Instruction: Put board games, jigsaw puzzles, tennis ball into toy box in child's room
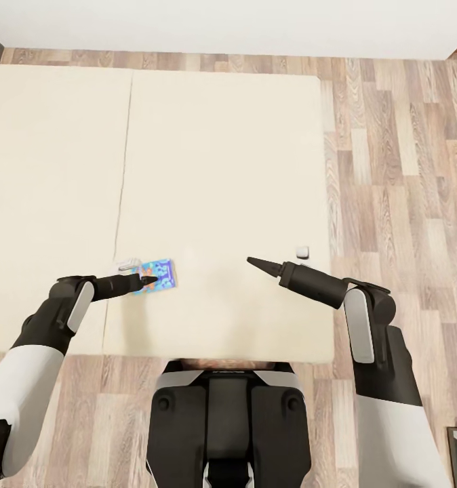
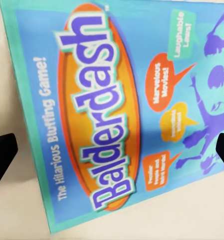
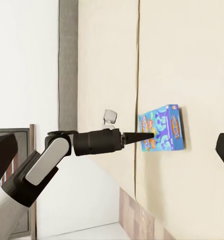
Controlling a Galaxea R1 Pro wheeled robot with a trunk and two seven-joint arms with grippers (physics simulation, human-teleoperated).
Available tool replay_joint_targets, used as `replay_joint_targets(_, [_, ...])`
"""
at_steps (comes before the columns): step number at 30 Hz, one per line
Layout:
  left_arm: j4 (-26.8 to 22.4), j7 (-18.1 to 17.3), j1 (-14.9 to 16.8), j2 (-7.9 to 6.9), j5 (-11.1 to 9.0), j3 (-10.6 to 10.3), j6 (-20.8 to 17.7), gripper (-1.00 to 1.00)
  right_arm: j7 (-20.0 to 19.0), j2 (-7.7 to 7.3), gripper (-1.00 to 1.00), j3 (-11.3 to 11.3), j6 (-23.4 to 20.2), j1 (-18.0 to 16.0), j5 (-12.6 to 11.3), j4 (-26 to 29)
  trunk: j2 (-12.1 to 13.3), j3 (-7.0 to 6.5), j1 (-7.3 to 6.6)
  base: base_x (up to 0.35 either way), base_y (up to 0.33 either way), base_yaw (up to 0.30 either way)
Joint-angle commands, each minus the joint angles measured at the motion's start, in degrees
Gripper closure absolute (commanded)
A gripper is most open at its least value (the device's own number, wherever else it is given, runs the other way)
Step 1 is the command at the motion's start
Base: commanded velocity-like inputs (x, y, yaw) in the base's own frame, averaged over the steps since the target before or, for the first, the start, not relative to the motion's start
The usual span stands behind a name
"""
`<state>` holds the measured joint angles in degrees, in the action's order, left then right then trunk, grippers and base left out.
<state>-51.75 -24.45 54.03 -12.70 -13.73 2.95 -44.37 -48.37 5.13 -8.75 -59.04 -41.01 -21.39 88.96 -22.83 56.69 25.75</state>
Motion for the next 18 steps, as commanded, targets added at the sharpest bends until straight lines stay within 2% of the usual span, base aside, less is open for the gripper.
replay_joint_targets(1, [0.0,-0.2,0.0,0.02,-0.1,0.1,-0.4,-1.0,-0.4,0.06,-1.0,-0.2,-0.2,0.0,0.3,0.0,-0.1,0.06,0.03,0.0,-0.018,0.097])
replay_joint_targets(18, [0.0,-0.2,0.0,0.04,-0.1,0.1,-0.4,-1.0,-0.5,0.06,-1.0,-0.4,-0.2,0.0,0.2,0.0,-0.1,0.01,0.03,0.0,-0.002,0.024])
